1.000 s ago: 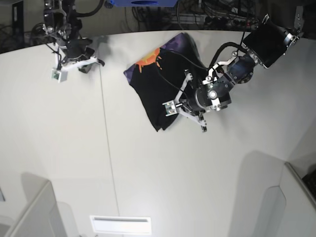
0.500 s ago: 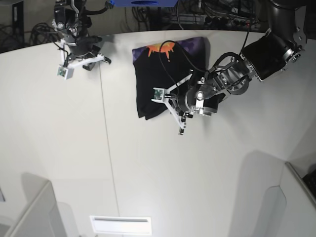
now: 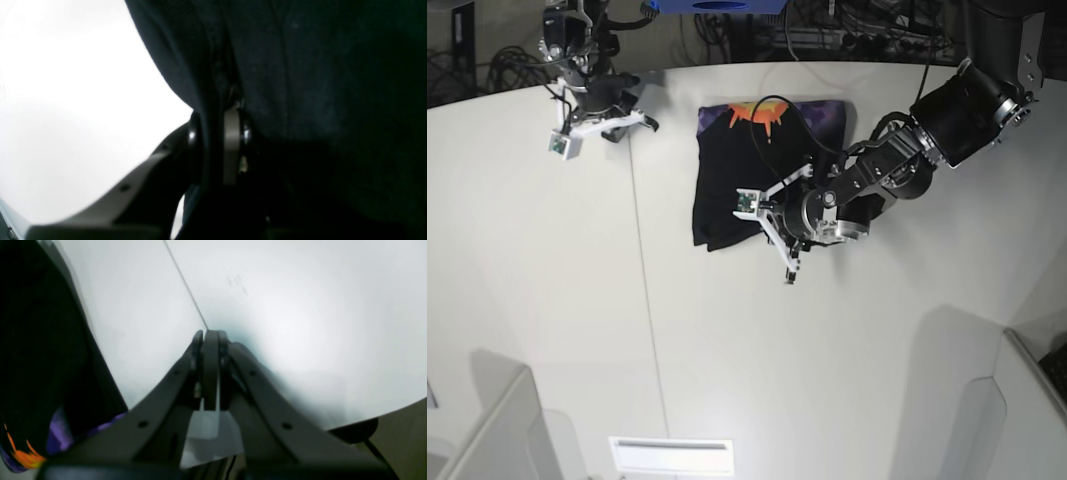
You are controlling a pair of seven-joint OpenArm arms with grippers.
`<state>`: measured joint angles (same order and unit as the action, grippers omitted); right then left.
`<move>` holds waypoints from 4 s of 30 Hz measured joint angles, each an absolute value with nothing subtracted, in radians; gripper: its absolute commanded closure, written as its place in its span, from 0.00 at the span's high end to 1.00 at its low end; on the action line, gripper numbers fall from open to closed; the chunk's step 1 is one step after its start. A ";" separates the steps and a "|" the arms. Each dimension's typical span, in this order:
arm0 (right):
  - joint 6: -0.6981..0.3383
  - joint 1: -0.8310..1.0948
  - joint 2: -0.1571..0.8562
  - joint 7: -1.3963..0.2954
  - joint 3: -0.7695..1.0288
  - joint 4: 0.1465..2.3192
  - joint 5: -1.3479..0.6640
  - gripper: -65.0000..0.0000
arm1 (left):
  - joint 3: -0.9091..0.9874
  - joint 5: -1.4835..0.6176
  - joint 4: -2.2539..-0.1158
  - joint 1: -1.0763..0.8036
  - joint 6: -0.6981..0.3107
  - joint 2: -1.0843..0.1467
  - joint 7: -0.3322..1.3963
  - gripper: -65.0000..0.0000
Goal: Fold the T-shirt properly
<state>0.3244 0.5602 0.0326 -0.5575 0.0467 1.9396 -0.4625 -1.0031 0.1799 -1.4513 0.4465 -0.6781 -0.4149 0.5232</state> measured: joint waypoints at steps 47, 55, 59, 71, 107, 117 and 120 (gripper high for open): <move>0.324 0.550 0.038 -0.557 0.041 1.940 -0.463 0.00 | -1.042 0.176 -1.383 0.537 -0.683 -0.346 0.523 0.46; 0.324 0.550 0.036 -0.561 0.038 1.939 -0.463 0.00 | -0.932 0.187 -1.457 0.530 -0.707 -0.355 0.565 0.48; 0.324 0.550 0.035 -0.561 0.038 1.939 -0.462 0.00 | -0.932 0.187 -1.463 0.534 -0.707 -0.353 0.565 0.60; 0.324 0.550 0.035 -0.561 0.037 1.939 -0.463 0.00 | -0.870 0.186 -1.560 0.560 -0.710 -0.348 0.569 0.61; 0.151 0.902 0.268 0.059 0.035 1.958 0.016 0.00 | 0.430 -0.123 -1.927 -0.582 -0.704 -0.277 0.099 0.00; 0.006 1.002 0.266 0.056 0.043 1.958 0.035 0.00 | 0.492 -0.196 -1.902 -0.756 -0.693 -0.277 0.101 0.00; 0.000 1.048 0.268 0.057 0.052 1.958 0.035 0.00 | 0.513 -0.204 -1.871 -0.782 -0.700 -0.278 0.096 0.00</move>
